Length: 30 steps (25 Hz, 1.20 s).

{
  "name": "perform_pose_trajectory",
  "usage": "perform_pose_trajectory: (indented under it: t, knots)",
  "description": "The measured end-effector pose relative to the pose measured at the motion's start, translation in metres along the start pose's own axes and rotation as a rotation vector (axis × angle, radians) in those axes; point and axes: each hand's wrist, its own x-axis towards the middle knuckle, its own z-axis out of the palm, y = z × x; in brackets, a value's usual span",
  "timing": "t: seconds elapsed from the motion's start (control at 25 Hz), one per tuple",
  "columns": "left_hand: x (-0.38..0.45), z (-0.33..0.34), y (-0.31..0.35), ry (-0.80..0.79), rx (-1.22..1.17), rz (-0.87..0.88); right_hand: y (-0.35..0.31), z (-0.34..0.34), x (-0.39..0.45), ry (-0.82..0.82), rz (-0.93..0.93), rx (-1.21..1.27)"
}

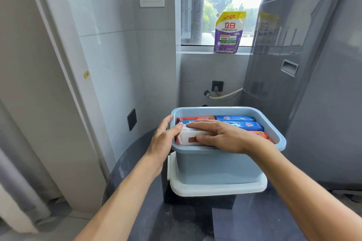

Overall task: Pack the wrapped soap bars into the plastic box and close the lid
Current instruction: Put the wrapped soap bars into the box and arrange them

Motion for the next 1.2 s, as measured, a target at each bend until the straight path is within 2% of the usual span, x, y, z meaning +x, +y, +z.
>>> perform_pose_trajectory:
  t: [0.08, 0.24, 0.44, 0.56, 0.64, 0.76, 0.92, 1.08, 1.12, 1.2]
  knots:
    - [0.001, -0.001, 0.001, -0.031, 0.004, -0.008, 0.002, 0.001, 0.004, 0.017, -0.040, 0.022]
    - [0.001, 0.003, 0.000, 0.003, 0.144, 0.010, 0.001, 0.006, 0.013, 0.140, -0.039, -0.147]
    - [0.005, 0.003, 0.005, -0.001, 0.095, 0.022, -0.004, 0.003, 0.020, 0.139, -0.020, -0.155]
    - [0.004, 0.007, 0.002, 0.085, 0.215, 0.082, -0.003, 0.008, 0.024, 0.300, 0.004, -0.197]
    - [0.006, 0.008, 0.003, 0.082, 0.263, 0.063, 0.003, 0.004, 0.026, 0.370, 0.060, -0.155]
    - [0.012, 0.005, 0.008, 0.050, 0.334, 0.016, 0.009, -0.001, 0.033, 0.321, 0.114, -0.163]
    - [0.018, 0.004, 0.014, 0.057, 0.691, 0.030, 0.013, 0.000, 0.040, 0.344, 0.202, -0.194]
    - [0.020, 0.001, 0.021, 0.029, 0.897, 0.023, 0.018, -0.002, 0.038, 0.413, 0.302, -0.202]
    - [0.020, 0.003, 0.023, 0.061, 1.029, 0.062, 0.019, -0.003, 0.035, 0.477, 0.300, -0.104]
    - [0.022, 0.011, 0.023, 0.157, 1.314, 0.306, 0.022, -0.008, 0.025, 0.698, 0.316, 0.245]
